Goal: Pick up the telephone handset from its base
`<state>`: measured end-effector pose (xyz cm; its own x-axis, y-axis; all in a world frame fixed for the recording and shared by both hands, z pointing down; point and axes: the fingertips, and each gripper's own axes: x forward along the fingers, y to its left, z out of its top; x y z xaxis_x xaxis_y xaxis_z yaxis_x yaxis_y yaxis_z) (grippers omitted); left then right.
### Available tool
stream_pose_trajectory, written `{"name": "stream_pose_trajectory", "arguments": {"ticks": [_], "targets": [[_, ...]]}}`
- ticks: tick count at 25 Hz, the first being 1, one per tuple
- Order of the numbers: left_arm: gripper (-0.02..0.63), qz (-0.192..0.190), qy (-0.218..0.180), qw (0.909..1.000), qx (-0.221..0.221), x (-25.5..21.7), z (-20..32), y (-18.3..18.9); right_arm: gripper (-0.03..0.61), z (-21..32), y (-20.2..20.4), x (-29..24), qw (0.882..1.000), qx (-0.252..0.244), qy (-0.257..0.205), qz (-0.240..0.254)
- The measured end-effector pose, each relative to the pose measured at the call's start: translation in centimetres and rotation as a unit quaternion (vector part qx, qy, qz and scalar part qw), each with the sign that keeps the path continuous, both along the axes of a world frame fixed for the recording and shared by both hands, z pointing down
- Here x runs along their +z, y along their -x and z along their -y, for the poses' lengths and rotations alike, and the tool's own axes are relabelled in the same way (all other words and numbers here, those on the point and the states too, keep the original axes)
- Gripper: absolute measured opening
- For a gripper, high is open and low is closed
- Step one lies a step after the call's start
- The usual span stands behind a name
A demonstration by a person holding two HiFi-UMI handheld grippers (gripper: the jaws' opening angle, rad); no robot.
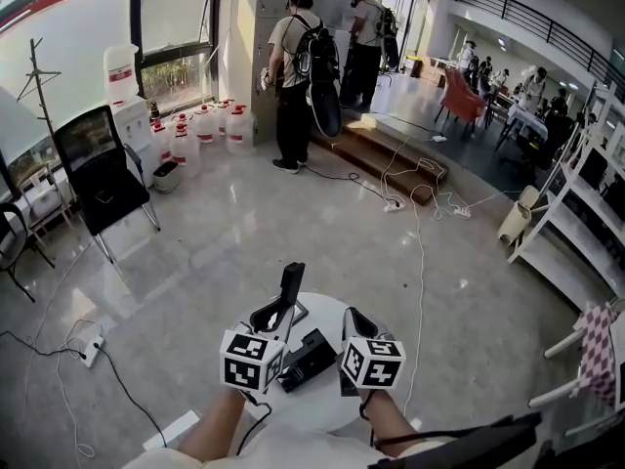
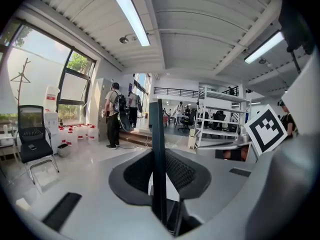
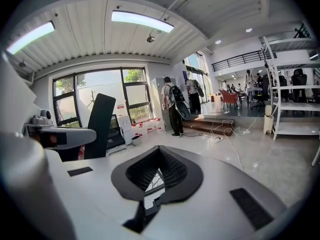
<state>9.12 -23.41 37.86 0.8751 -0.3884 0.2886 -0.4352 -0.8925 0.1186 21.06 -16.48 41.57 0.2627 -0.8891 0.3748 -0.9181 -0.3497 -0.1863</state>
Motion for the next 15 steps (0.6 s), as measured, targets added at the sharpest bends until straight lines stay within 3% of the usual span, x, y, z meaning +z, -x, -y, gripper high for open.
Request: {"name": "stream_pose_trajectory", "arguments": {"ticks": [4, 15], "targets": [[0.083, -0.011, -0.017, 0.9994, -0.027, -1.1, 0.1, 0.0, 0.025, 0.2, -0.6, -1.8, 1.0, -0.007, -0.018, -0.009], [0.083, -0.005, -0.004, 0.9947, -0.103, -1.0, -1.0, -0.1, 0.025, -0.4, -2.2, -2.5, 0.998, -0.058, -0.027, -0.012]]}}
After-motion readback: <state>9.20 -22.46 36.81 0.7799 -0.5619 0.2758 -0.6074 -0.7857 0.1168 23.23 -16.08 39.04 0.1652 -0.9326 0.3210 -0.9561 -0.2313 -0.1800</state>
